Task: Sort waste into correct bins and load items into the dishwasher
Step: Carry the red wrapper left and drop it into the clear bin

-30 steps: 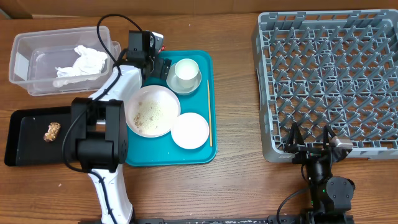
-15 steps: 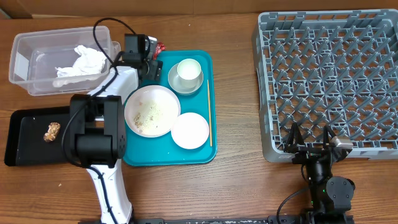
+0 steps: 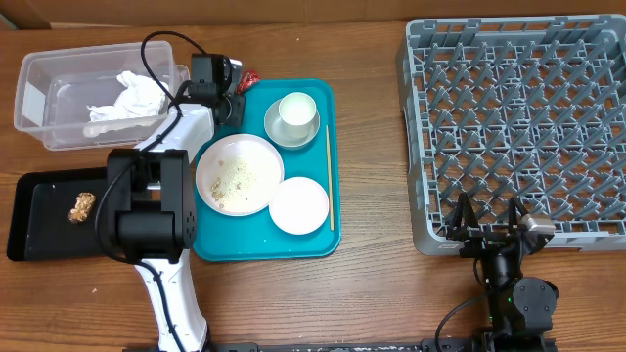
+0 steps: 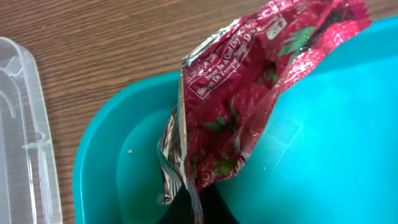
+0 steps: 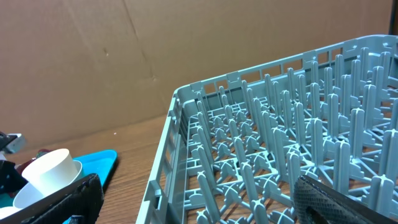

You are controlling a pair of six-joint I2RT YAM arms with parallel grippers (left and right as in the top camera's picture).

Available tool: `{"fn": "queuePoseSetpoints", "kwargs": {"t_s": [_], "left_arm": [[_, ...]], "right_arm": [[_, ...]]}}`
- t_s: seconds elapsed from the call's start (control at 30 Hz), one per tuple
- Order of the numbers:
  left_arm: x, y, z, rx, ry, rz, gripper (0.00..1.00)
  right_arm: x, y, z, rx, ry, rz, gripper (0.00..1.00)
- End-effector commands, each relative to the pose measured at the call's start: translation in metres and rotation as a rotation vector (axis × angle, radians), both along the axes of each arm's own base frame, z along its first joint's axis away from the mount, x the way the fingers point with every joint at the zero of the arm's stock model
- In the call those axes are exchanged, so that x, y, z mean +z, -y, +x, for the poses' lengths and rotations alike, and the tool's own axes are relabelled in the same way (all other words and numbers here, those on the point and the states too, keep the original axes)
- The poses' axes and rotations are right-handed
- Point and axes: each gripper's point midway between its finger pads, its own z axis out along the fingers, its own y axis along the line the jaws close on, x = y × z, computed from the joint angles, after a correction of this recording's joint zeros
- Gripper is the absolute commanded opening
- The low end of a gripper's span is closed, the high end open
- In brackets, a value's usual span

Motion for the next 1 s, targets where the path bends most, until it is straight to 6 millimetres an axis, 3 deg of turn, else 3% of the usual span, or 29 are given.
{"fn": "queuePoseSetpoints", "kwargs": {"t_s": [0.0, 0.2, 0.33, 0.47, 0.6, 0.7, 0.73, 0.77, 0.8, 0.83, 0.97], "left_arm": [[0.08, 0.004, 0.024, 0.087, 0.173, -0.097, 0.04], [0.189, -0.011, 0.028, 0.205, 0.389, -0.198, 0.04], [0.231, -0.058, 0.015, 0.381, 0.487, -0.143, 0.04], [0.234, -0.111, 0.001, 0.516, 0.489, -0.074, 0.04], [0.211, -0.16, -0.014, 0.673, 0.439, -0.118, 0.09], [0.192, -0.186, -0.018, 0.714, 0.401, -0.146, 0.12], [0.187, -0.191, -0.019, 0.721, 0.393, -0.151, 0.19], [0.181, -0.197, -0.019, 0.731, 0.382, -0.151, 0.35], [0.176, -0.201, -0.021, 0.739, 0.37, -0.151, 0.74], [0.172, -0.205, -0.022, 0.745, 0.358, -0.153, 1.0], [0.17, -0.198, -0.018, 0.718, 0.354, -0.225, 1.0]], "right_arm": [[-0.001, 0.0, 0.0, 0.001, 0.005, -0.007, 1.0], [-0.001, 0.0, 0.0, 0.001, 0.005, -0.007, 1.0], [-0.001, 0.0, 0.0, 0.001, 0.005, -0.006, 1.0], [-0.001, 0.0, 0.0, 0.002, 0.005, -0.007, 1.0], [-0.001, 0.0, 0.0, 0.002, 0.005, -0.006, 1.0], [-0.001, 0.0, 0.0, 0.001, 0.005, -0.007, 1.0], [-0.001, 0.0, 0.0, 0.001, 0.005, -0.006, 1.0], [-0.001, 0.0, 0.0, 0.001, 0.005, -0.007, 1.0], [-0.001, 0.0, 0.0, 0.001, 0.005, -0.007, 1.0], [-0.001, 0.0, 0.0, 0.001, 0.005, -0.006, 1.0], [-0.001, 0.0, 0.0, 0.002, 0.005, -0.007, 1.0]]}}
